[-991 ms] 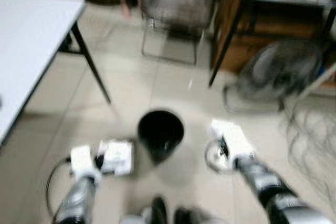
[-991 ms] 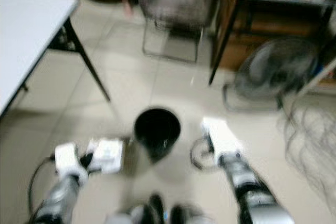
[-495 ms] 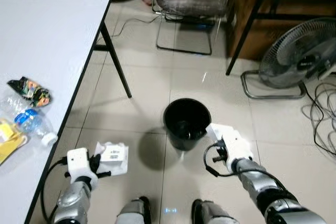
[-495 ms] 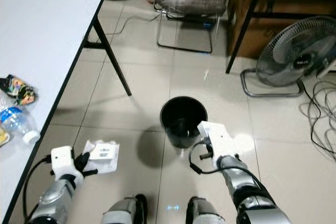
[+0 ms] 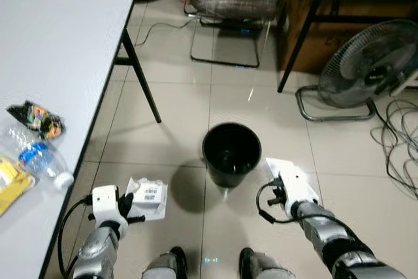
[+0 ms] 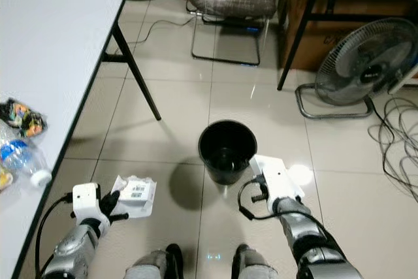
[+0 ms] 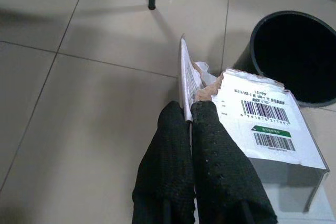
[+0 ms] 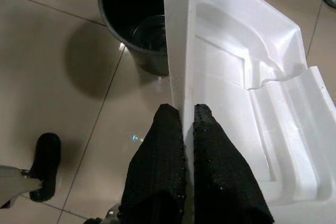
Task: Picking trash to rubbish bin
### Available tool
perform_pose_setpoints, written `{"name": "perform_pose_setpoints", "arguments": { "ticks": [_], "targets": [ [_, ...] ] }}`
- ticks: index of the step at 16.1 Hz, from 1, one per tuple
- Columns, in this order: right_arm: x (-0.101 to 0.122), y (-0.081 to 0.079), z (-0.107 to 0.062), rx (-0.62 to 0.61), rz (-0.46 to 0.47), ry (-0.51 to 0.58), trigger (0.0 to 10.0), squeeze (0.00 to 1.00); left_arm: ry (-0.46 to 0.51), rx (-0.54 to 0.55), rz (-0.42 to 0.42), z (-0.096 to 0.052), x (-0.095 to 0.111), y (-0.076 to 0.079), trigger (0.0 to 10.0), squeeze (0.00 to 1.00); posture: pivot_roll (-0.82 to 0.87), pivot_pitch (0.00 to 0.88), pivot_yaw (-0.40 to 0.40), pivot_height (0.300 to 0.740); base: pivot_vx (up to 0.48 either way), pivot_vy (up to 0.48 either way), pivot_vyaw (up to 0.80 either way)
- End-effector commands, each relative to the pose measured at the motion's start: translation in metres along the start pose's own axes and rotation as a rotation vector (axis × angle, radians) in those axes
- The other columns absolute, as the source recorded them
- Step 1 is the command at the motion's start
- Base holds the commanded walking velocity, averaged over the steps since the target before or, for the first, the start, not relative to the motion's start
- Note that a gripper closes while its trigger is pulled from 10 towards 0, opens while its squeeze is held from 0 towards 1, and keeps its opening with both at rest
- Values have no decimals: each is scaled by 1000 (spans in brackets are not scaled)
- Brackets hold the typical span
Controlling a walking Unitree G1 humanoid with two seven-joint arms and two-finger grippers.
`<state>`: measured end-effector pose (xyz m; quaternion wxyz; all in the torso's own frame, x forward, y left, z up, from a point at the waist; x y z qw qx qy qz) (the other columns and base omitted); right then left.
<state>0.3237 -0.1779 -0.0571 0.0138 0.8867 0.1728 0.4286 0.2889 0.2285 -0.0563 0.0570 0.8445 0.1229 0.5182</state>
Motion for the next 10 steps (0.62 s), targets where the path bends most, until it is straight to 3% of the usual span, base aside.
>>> {"name": "perform_pose_setpoints", "arguments": {
  "ticks": [1,10],
  "targets": [
    [-8,0,-2,-6,18,-17,10000,0,-32,-1,18,-5,-10,-4,0,0,-128,235,35,740,480,0,0],
    [-12,-1,-2,-6,20,-25,10000,0,-49,-10,35,-7,-14,-4,0,0,-128,242,40,740,476,0,0]
  ]
}}
Point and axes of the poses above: a point about 5 cm out from each wrist's last joint towards the gripper, its own z axis pointing out of the wrist towards the gripper, its own x axis along the axis of the wrist's last joint, y = z × x, the point moved 6 cm from there along z, pointing out of the wrist towards the gripper, and after that the axes turned 6 degrees about -z, right-handed, at the moved point
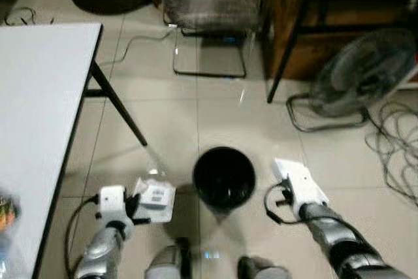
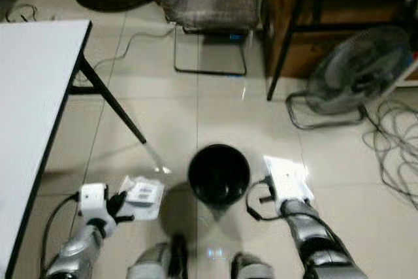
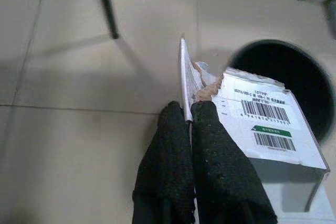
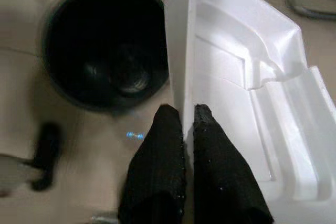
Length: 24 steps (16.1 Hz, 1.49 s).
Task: Picking trash to rubbish bin
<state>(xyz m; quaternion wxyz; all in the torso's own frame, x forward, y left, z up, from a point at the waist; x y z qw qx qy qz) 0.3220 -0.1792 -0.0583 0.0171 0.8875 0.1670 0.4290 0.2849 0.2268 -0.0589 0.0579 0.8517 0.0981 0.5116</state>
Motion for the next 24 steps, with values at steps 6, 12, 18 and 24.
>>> {"name": "perform_pose_setpoints", "arguments": {
  "ticks": [6,12,18,24],
  "targets": [
    [-12,-2,-2,3,12,-31,10000,0,-10,6,-13,-5,-8,-3,0,0,-129,246,41,740,224,0,0],
    [-15,-3,-2,5,11,-45,10000,0,-8,5,-18,-5,-7,-3,0,0,-127,248,41,740,0,0,-308],
    [-16,-4,-2,5,10,-51,10000,0,-8,1,-21,-4,-7,-3,0,0,-127,249,43,740,0,0,-767],
    [-18,-4,-2,4,9,-60,10000,0,-13,-10,-23,-4,-7,1,0,0,-125,251,46,740,0,0,-764]
  ]
}}
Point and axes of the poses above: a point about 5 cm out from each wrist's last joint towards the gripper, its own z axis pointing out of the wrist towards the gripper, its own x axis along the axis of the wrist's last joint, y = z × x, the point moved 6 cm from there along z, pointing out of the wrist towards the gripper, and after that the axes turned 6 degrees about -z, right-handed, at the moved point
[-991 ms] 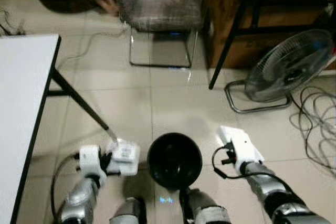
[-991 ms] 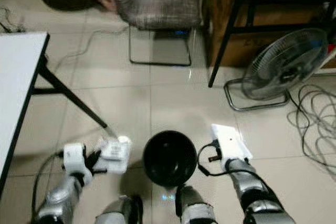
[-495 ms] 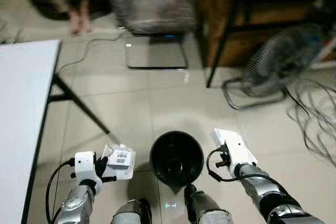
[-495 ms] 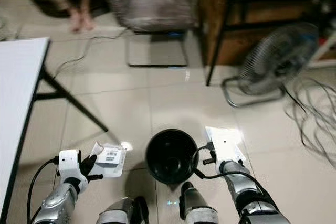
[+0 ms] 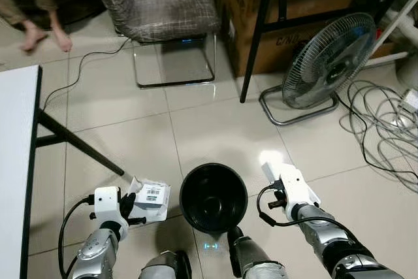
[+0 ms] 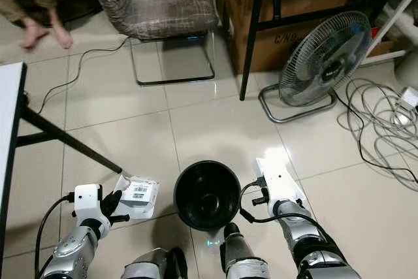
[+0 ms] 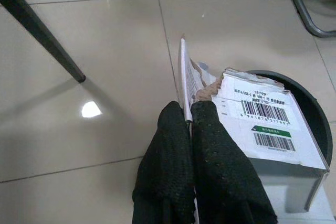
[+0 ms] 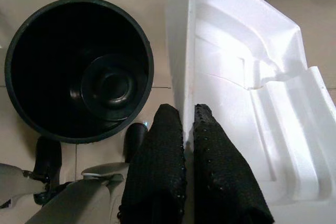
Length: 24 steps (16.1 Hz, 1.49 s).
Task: Picking trash to rubbish bin
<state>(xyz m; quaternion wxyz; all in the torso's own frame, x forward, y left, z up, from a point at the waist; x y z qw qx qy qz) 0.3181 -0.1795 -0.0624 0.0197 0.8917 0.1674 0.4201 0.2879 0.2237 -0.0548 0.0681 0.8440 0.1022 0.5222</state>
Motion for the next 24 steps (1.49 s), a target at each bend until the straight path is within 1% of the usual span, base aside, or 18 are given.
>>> {"name": "perform_pose_setpoints", "arguments": {
  "ticks": [1,5,7,10,12,14,19,21,24],
  "targets": [
    [-13,-3,-2,6,10,-42,10000,0,-37,-2,-10,-4,-11,-1,0,0,-125,251,46,740,0,0,-763],
    [-14,-2,-2,3,10,-45,10000,0,-37,-23,-18,-3,-11,4,0,0,-126,252,47,740,0,0,-766],
    [-12,-2,-1,4,18,-36,10000,0,-43,-54,-3,0,-10,13,0,0,-121,249,51,740,0,0,-609],
    [-10,-3,-1,6,16,-33,10000,0,-49,-79,9,2,-10,22,0,0,-118,242,50,740,0,0,0],
    [-9,-4,-1,7,15,-33,10000,0,-48,-79,6,3,-10,23,0,0,-118,240,50,740,0,0,0],
    [-8,-3,0,3,14,-33,10000,0,-48,-98,8,3,-10,27,0,0,-118,238,51,740,0,0,0],
    [-9,-3,0,2,15,-42,10000,0,-56,-127,11,5,-8,33,0,0,-120,233,54,740,0,0,-718],
    [-9,-4,0,2,15,-41,10000,0,-56,-148,9,6,-9,39,0,0,-120,233,54,740,0,0,-756],
    [-8,-4,0,2,15,-42,10000,0,-78,-187,11,4,-16,49,0,0,-121,226,58,740,0,0,-756]
  ]
}}
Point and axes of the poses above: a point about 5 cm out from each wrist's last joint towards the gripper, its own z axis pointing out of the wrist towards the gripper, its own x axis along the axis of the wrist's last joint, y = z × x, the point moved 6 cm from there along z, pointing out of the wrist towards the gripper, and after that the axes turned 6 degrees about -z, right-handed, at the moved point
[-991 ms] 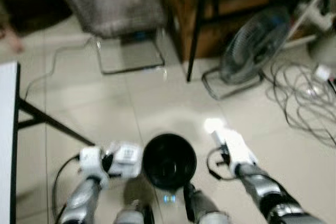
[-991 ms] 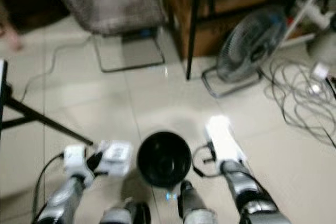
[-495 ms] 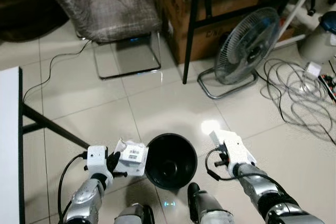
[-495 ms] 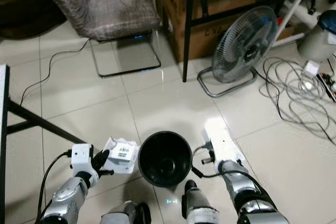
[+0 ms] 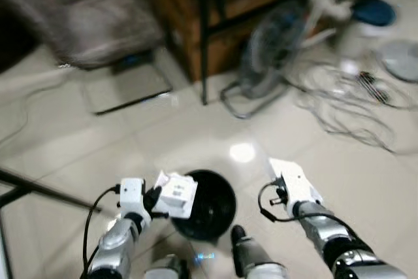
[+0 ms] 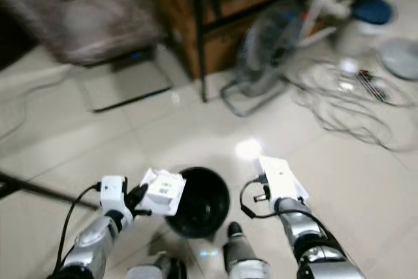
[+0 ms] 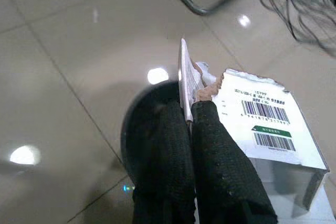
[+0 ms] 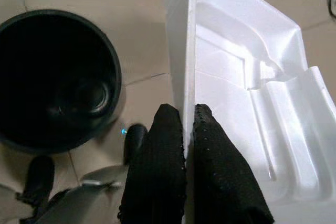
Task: Picking trash to rubbish bin
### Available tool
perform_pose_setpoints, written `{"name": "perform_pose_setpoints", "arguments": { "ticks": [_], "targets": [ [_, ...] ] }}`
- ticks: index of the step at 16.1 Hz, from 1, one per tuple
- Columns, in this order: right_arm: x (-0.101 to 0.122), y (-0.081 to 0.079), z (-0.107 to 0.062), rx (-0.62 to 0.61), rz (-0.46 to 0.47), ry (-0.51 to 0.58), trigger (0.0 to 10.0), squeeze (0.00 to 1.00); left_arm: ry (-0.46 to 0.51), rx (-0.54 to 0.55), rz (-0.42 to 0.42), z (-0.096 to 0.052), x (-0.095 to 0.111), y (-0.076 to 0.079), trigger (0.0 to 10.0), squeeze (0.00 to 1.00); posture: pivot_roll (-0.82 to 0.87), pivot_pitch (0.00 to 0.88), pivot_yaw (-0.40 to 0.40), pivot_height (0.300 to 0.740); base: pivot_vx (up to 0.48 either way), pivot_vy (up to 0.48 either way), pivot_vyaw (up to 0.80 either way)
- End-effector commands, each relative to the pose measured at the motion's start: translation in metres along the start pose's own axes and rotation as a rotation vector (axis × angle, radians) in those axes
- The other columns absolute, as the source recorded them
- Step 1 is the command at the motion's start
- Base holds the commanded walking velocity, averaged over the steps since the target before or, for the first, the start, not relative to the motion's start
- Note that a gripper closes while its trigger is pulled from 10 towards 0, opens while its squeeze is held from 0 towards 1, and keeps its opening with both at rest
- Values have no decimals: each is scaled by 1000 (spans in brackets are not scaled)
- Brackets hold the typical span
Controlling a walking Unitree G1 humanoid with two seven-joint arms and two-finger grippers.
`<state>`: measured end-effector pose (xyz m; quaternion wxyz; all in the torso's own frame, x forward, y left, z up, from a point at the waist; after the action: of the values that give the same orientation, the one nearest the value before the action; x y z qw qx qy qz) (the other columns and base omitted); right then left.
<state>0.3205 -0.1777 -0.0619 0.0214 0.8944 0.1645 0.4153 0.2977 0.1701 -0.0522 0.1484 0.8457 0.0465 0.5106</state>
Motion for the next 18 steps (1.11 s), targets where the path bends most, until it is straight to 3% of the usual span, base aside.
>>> {"name": "perform_pose_setpoints", "arguments": {
  "ticks": [1,4,13,18],
  "targets": [
    [-11,-2,-1,4,10,-32,10000,0,-43,-15,4,-4,-13,1,0,0,-121,226,58,740,0,0,-756],
    [-12,-1,-2,3,14,-33,10000,0,-55,-22,10,-4,-16,4,0,0,-121,226,58,740,0,0,-646],
    [-12,-2,-2,8,11,-32,10000,0,-70,-43,14,-5,-20,10,0,0,-123,229,54,740,0,0,0],
    [-17,2,-3,1,9,-46,10000,0,-147,-162,55,-4,-37,37,0,0,-131,240,58,740,0,0,0]
  ]
}}
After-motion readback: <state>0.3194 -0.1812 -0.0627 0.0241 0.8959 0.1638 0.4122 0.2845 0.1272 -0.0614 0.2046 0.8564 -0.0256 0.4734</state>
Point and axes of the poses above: a point about 5 cm out from each wrist's last joint towards the gripper, its own z axis pointing out of the wrist towards the gripper, its own x axis along the axis of the wrist's last joint, y = z × x, the point moved 6 cm from there along z, pointing out of the wrist towards the gripper, and after that the axes turned 6 degrees about -z, right-handed, at the moved point
